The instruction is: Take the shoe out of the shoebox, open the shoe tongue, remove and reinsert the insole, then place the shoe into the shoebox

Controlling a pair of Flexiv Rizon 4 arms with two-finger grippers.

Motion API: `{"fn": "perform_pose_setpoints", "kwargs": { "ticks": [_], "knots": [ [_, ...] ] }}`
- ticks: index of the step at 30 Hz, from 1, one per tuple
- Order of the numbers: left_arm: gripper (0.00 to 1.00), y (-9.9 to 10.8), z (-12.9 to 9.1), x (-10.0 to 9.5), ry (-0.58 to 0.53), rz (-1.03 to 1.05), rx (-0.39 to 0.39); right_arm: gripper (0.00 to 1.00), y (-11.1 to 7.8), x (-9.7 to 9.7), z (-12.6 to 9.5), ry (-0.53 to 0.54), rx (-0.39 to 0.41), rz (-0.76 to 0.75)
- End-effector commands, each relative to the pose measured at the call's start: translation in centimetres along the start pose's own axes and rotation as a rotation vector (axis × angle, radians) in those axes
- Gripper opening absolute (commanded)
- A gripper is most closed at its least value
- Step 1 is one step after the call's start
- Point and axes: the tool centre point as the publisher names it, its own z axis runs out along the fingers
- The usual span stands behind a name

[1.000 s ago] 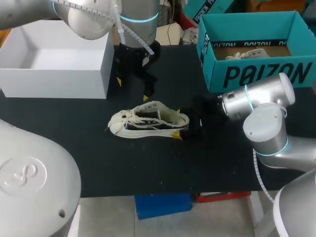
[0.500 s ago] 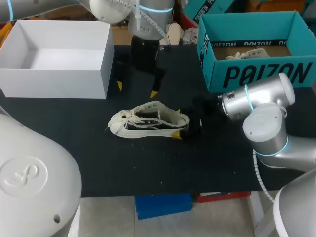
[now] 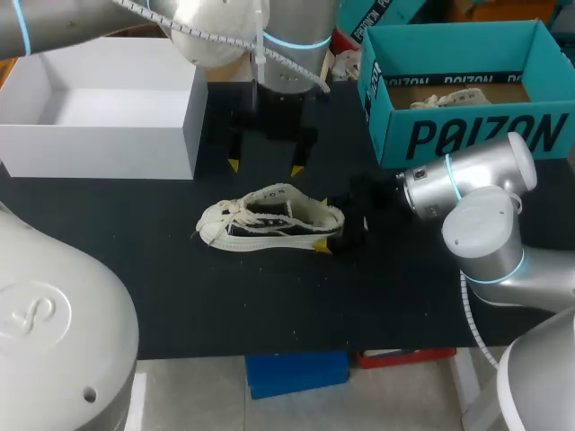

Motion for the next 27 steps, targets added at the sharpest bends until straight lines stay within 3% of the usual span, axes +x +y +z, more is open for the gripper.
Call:
{"fn": "perform_pose_setpoints", "kwargs": {
  "ticks": [1, 8, 18, 27],
  "knots": [
    [1.0, 0.3, -0.3, 0.1, -0.006, -0.002, 0.035, 0.0, -0.2, -0.1, 0.1, -0.002, 0.001, 0.001],
    [1.0, 0.3, -0.3, 0.1, -0.006, -0.002, 0.035, 0.0, -0.2, -0.1, 0.1, -0.002, 0.001, 0.001],
    [1.0, 2.0, 2.5, 4.1, -0.061, 0.054, 0.078, 0.0, -0.2, -0.1, 0.1, -0.002, 0.001, 0.001],
    [1.0, 2.1, 4.9, 5.2, -0.14, 0.062, 0.068, 0.0, -0.2, -0.1, 0.1, -0.002, 0.001, 0.001]
  ]
}}
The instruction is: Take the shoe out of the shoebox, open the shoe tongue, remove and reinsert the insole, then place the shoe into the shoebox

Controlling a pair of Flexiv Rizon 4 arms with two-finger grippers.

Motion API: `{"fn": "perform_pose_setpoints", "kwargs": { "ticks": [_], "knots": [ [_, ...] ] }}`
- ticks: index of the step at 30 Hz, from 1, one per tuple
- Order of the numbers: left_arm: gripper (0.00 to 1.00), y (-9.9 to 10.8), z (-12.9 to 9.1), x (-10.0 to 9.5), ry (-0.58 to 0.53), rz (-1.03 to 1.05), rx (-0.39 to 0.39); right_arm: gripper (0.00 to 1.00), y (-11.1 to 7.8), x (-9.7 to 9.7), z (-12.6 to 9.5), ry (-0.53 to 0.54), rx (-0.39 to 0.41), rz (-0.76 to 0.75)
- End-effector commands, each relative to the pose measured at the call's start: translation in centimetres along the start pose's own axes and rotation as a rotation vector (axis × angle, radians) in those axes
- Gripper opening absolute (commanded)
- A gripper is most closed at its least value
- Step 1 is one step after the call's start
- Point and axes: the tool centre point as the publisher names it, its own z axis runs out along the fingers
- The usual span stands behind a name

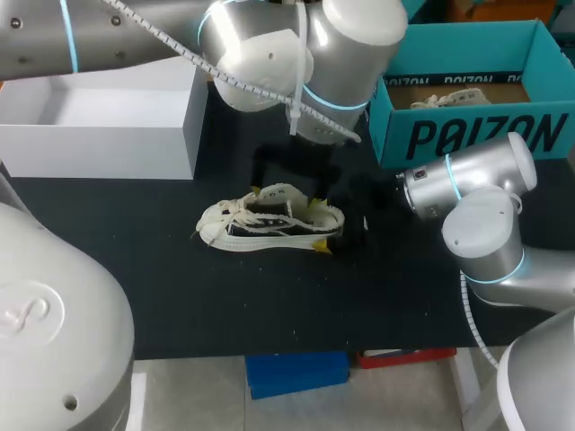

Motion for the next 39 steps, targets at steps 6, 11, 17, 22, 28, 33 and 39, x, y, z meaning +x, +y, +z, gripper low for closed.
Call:
{"fn": "perform_pose_setpoints", "kwargs": {
  "ticks": [6, 11, 17, 22, 28, 33, 39],
  "knots": [
    [1.0, -0.2, 2.7, 1.6, -0.082, -0.001, -0.02, 0.0, -0.2, -0.1, 0.1, -0.002, 0.001, 0.001],
    [1.0, -0.3, 4.1, 1.2, -0.083, -0.005, -0.033, 0.0, -0.2, -0.1, 0.1, -0.002, 0.001, 0.001],
    [1.0, -0.7, 5.5, 0.6, -0.12, 0.0, -0.048, 0.0, -0.2, -0.1, 0.1, -0.002, 0.001, 0.001],
    [1.0, -1.0, 6.5, 0.1, -0.155, 0.026, -0.062, 0.0, -0.2, -0.1, 0.1, -0.002, 0.001, 0.001],
    [0.9, -1.4, 7.1, -0.5, -0.172, 0.041, -0.067, 0.0, -0.2, -0.1, 0.1, -0.002, 0.001, 0.001],
    [0.43, -1.7, 7.2, -0.6, -0.194, 0.053, -0.064, 0.0, -0.2, -0.1, 0.1, -0.002, 0.001, 0.001],
    [0.0, -1.7, 7.3, -0.5, -0.222, 0.064, -0.049, 0.0, -0.2, -0.1, 0.1, -0.002, 0.001, 0.001]
  ]
}}
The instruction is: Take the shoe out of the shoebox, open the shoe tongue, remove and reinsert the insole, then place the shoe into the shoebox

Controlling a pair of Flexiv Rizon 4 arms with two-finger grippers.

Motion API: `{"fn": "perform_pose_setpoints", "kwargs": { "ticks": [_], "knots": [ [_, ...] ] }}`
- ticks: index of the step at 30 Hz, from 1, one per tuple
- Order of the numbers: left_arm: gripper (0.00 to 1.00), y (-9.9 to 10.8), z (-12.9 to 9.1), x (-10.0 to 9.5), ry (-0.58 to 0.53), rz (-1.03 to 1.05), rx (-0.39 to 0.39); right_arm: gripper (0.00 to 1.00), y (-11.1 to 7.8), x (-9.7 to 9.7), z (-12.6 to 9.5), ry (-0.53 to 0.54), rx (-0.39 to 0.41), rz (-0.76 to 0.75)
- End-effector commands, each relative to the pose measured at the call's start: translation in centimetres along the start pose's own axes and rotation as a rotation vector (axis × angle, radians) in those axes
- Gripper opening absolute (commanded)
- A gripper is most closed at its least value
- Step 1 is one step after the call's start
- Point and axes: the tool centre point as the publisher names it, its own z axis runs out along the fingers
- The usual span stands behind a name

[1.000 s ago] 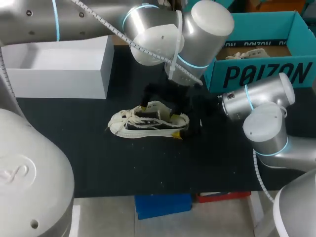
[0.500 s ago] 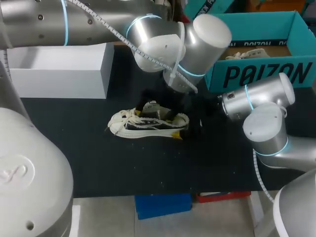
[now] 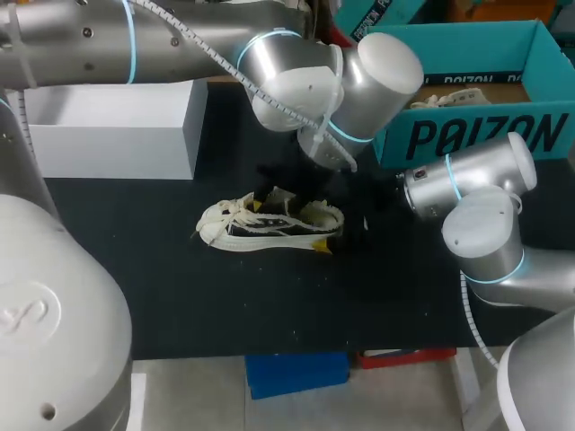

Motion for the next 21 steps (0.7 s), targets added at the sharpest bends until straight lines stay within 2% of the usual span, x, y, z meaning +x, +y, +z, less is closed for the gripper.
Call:
{"fn": "perform_pose_setpoints", "kwargs": {
  "ticks": [1, 14, 21],
  "knots": [
    [0.0, 0.0, -0.1, 0.5, -0.016, 0.005, 0.005, 0.0, -0.2, -0.1, 0.1, -0.002, 0.001, 0.001],
    [0.0, 0.3, -1.8, 0.7, 0.044, -0.006, 0.021, 0.0, -0.2, -0.1, 0.1, -0.002, 0.001, 0.001],
    [0.0, -0.2, -2.9, -1.0, 0.096, -0.06, 0.027, 0.0, -0.2, -0.1, 0.1, -0.002, 0.001, 0.001]
  ]
}}
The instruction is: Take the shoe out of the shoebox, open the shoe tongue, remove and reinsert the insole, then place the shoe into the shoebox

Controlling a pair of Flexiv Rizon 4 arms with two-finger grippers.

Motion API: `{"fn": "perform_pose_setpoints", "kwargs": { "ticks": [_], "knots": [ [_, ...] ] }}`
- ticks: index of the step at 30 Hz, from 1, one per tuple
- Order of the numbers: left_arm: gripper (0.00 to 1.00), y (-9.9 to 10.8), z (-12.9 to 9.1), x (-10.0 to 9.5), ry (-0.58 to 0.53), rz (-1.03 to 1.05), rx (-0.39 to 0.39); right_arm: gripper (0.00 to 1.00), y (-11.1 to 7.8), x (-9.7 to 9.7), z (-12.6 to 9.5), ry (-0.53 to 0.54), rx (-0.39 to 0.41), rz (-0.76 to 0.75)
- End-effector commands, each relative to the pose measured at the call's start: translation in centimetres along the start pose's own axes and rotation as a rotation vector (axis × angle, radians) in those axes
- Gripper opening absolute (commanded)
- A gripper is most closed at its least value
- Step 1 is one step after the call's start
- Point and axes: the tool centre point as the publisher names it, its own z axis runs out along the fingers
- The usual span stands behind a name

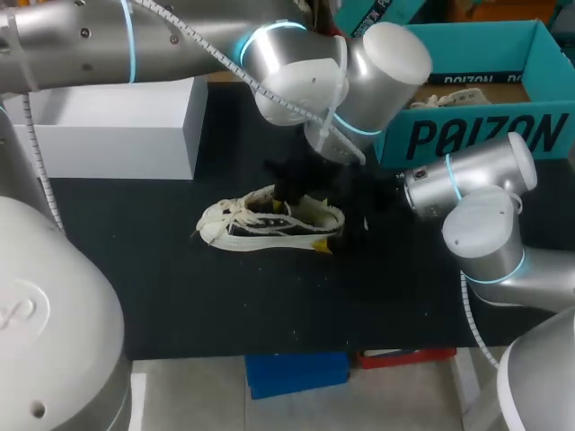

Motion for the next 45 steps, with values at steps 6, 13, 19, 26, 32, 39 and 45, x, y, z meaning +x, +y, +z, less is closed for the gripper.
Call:
{"fn": "perform_pose_setpoints", "kwargs": {
  "ticks": [6, 13, 19, 26, 32, 39, 45],
  "knots": [
    [0.0, -0.3, -1.7, -4.3, 0.07, -0.067, 0.032, 0.0, -0.2, 0.0, 0.2, -0.002, 0.001, 0.001],
    [0.0, -0.1, -1.2, -6.8, 0.07, -0.117, 0.028, 0.0, -0.2, 0.0, 0.2, -0.002, 0.001, 0.001],
    [0.0, 0.4, -0.1, -8.0, 0.041, -0.122, 0.02, 0.0, -0.2, 0.0, 0.2, -0.002, 0.001, 0.001],
    [1.0, 0.9, 0.3, -9.5, 0.032, -0.135, 0.01, 0.0, -0.2, 0.0, 0.2, -0.002, 0.001, 0.001],
    [1.0, 1.4, 0.7, -11.6, 0.026, -0.167, -0.013, 0.0, -0.2, 0.0, 0.2, -0.002, 0.001, 0.001],
    [1.0, 1.8, 2.0, -12.9, -0.003, -0.185, -0.031, 0.0, -0.2, 0.0, 0.2, -0.002, 0.001, 0.001],
    [1.0, 2.1, 4.3, -12.2, -0.123, -0.183, -0.013, 0.0, -0.2, 0.0, 0.2, -0.002, 0.001, 0.001]
  ]
}}
